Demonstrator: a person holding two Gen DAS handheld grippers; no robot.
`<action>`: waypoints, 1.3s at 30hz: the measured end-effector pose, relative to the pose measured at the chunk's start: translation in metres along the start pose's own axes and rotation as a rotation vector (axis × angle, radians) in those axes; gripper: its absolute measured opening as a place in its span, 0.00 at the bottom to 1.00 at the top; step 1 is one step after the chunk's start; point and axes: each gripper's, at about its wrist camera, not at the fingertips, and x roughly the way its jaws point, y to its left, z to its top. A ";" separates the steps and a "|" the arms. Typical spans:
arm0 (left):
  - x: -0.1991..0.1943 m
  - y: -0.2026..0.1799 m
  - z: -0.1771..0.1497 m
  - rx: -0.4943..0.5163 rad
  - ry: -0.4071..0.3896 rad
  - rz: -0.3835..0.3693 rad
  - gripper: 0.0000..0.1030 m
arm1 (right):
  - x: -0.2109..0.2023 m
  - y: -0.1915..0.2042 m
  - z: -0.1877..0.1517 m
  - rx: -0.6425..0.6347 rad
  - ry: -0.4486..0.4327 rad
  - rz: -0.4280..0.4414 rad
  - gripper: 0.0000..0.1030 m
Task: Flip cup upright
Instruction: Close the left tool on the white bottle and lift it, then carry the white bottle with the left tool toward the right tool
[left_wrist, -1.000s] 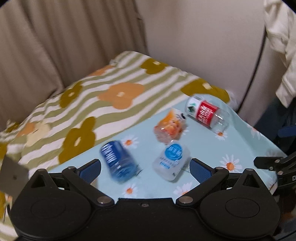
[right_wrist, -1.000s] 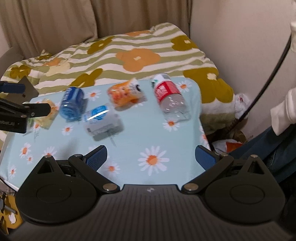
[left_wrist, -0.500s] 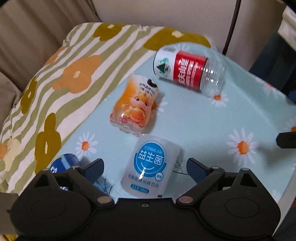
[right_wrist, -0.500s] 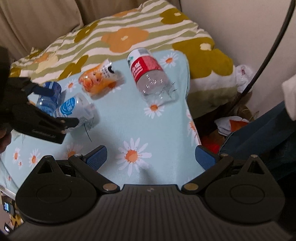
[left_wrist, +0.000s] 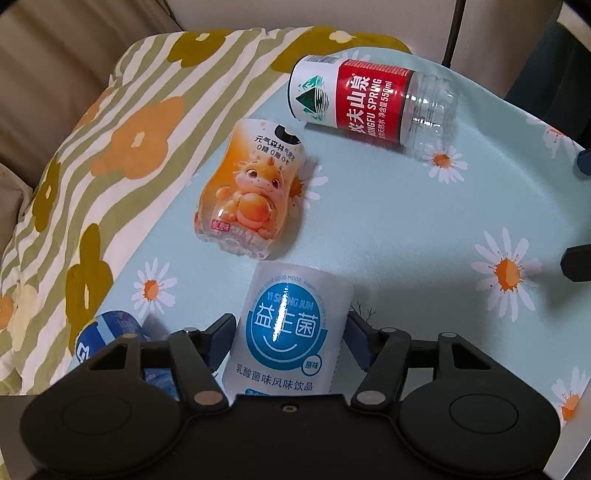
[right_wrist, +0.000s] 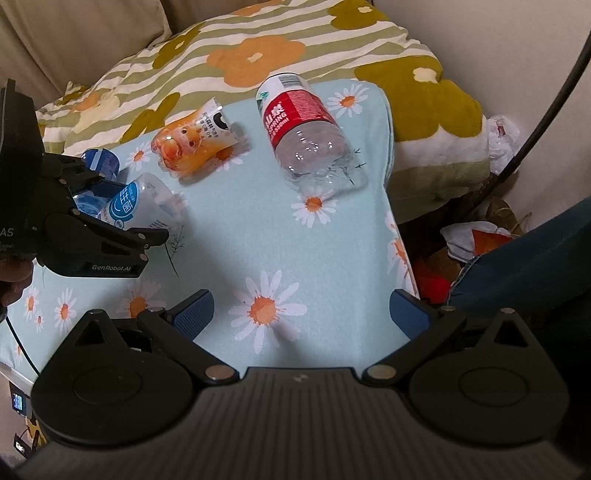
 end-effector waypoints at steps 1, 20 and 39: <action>-0.001 0.000 0.000 -0.007 -0.001 -0.001 0.65 | 0.000 0.001 0.001 -0.003 -0.001 0.000 1.00; -0.090 0.002 -0.065 -0.464 -0.061 0.007 0.65 | -0.030 0.044 0.012 -0.138 -0.067 0.067 1.00; -0.065 0.010 -0.140 -1.027 0.011 -0.032 0.66 | -0.005 0.084 -0.014 -0.284 0.035 0.121 1.00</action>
